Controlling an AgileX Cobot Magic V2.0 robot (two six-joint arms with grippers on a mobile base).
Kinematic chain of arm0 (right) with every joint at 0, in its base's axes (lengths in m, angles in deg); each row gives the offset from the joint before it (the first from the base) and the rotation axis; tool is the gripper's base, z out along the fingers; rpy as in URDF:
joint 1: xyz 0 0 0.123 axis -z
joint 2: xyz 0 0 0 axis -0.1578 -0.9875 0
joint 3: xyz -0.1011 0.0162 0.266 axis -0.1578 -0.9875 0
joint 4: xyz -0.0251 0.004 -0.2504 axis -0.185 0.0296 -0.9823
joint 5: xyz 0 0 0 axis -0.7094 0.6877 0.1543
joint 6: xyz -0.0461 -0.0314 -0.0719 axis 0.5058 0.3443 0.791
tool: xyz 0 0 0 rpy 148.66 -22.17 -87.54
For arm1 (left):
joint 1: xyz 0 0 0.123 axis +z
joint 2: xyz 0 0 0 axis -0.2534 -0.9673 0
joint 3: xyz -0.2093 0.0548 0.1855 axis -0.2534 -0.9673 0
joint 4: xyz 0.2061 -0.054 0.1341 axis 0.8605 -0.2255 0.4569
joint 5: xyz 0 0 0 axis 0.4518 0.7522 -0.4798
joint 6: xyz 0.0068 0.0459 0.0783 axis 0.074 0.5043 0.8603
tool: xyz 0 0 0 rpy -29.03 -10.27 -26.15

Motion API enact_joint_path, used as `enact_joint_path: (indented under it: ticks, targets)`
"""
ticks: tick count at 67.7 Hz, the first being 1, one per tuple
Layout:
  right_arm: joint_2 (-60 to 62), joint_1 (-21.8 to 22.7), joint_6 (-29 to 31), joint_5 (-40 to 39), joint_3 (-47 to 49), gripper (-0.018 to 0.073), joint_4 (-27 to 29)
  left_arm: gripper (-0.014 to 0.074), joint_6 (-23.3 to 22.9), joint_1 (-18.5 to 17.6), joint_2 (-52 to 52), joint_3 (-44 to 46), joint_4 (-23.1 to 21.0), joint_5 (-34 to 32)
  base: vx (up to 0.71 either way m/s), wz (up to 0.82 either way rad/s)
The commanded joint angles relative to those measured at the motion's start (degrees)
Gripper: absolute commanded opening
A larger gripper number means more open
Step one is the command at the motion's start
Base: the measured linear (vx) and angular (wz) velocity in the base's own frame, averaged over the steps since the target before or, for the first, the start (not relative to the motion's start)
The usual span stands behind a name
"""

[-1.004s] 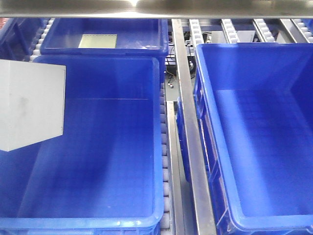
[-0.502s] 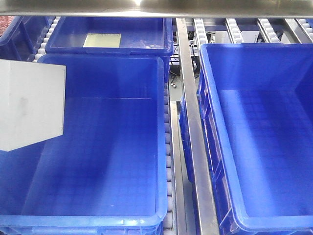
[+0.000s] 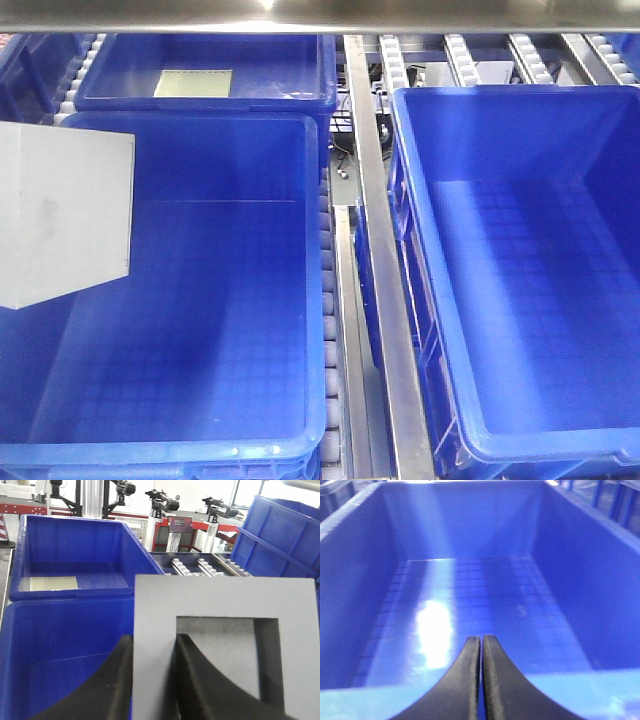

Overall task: Sort gray base to blue bin
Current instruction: 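Position the base in front of the open blue bins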

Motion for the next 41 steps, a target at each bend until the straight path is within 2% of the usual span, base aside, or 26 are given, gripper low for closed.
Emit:
enact_joint_path:
  ticks: [1, 41]
  targets:
    - [0.5, 0.3, 0.7, -3.9, -0.1, -0.0005, -0.5, 0.0004, -0.7, 0.1, 0.0, 2.2, -0.3, -6.4, -0.01, -0.09]
    - [0.5, 0.3, 0.7, -3.9, -0.1, -0.0005, -0.5, 0.0004, -0.7, 0.1, 0.0, 2.2, -0.3, -6.4, 0.0, 0.0]
